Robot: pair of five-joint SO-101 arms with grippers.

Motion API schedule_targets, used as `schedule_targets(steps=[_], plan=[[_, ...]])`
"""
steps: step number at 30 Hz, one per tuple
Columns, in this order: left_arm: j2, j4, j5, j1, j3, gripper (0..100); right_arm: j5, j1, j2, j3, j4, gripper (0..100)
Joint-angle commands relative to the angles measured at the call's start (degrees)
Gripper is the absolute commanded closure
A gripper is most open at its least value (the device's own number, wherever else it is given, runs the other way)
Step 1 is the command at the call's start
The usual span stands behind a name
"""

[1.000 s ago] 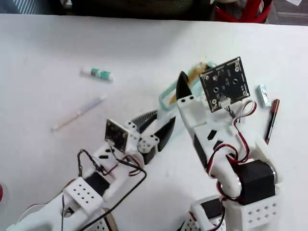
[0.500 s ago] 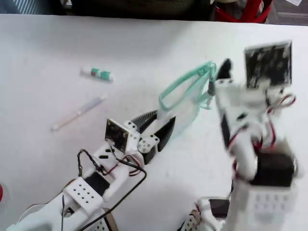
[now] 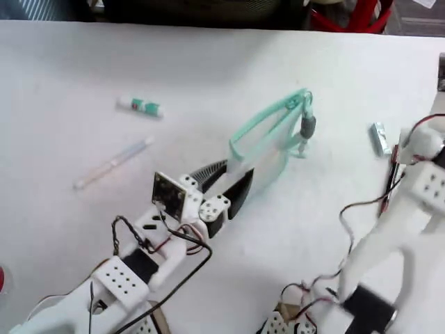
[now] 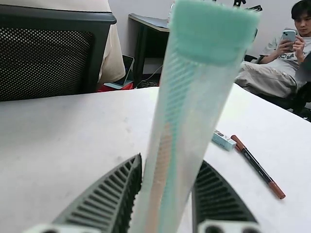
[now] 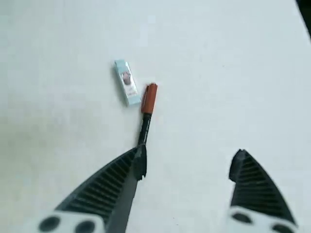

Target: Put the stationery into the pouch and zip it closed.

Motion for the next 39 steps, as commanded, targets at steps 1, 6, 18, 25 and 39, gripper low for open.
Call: schedule_targets(steps=[1, 6, 18, 25, 39], plan=[[1.01, 1.05, 1.05, -0.22, 0.0, 85, 3.69, 2.51, 7.6, -2.2, -2.77, 77.8], [1.1, 1.05, 1.05, -0.31, 0.0, 85, 4.22, 2.33, 17.1, -2.2, -5.49, 77.9], [0.92, 1.05, 1.05, -0.31, 0.0, 85, 4.13, 2.15, 31.16, -2.2, -9.36, 78.2], [1.01, 1.05, 1.05, -0.31, 0.0, 85, 4.13, 1.89, 37.93, -2.2, -14.99, 78.3], [1.1, 1.05, 1.05, -0.22, 0.0, 85, 4.04, -1.54, 44.09, -9.76, -15.96, 78.3]])
